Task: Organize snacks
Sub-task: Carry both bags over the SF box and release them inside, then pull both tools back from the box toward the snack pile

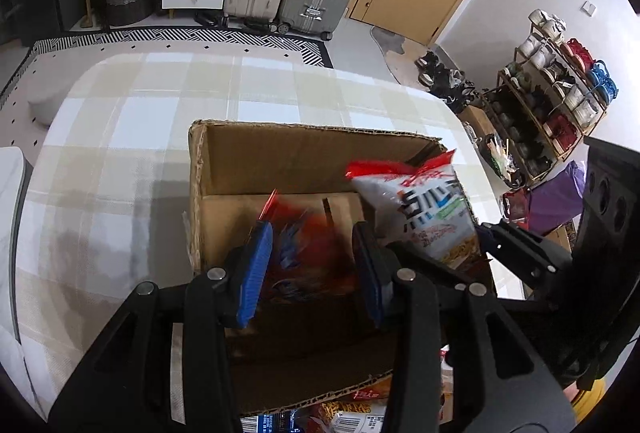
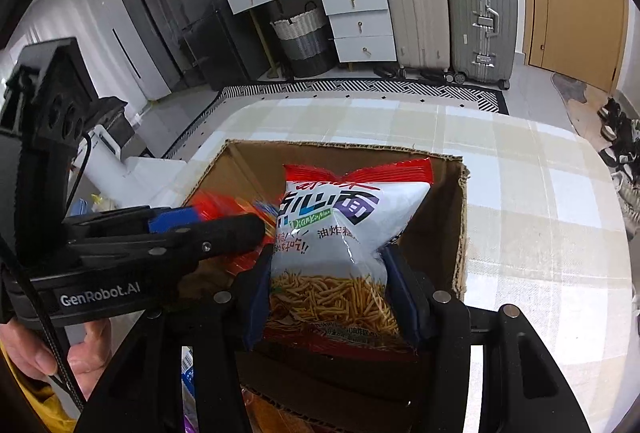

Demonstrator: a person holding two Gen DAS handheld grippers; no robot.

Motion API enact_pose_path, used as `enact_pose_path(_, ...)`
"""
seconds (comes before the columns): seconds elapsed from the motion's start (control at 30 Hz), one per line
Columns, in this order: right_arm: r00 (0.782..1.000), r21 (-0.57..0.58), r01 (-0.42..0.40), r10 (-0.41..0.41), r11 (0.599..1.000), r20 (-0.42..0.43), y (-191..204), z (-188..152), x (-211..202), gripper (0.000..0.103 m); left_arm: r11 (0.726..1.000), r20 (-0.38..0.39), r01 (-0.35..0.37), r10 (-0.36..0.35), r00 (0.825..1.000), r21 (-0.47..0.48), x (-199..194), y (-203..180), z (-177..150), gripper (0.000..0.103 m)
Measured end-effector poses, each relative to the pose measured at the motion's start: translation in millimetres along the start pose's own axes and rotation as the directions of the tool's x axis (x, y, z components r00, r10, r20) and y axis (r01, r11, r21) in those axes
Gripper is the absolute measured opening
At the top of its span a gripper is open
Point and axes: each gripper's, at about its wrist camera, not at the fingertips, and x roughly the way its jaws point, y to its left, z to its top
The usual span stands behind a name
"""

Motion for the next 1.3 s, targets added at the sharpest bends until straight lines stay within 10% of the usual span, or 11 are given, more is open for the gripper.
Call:
enact_pose_path(0.7, 0.991, -0.025, 0.043, -0.04, 0.999, 0.124, 19, -6, -77, 0.054, 0.998, 0.131, -0.05, 0.046, 0.99, 0.026, -97, -23, -41, 0.054)
enact_pose_path(1.03, 0.954, -0.064, 0.043, -0.022, 0.997, 0.298, 63, -33, -179, 0.058, 0.983, 0.36, -0.161, 0.118, 0.925, 0.091, -220, -71, -101, 0.08)
enact_pose_path(1.3, 0.904, -0.096, 0.041, 0.004, 0.995, 0.427, 97, -76, -252, 0.074, 0.977, 0.453, -0.189, 0.128, 0.882, 0.093, -298, -93, -152, 0.081)
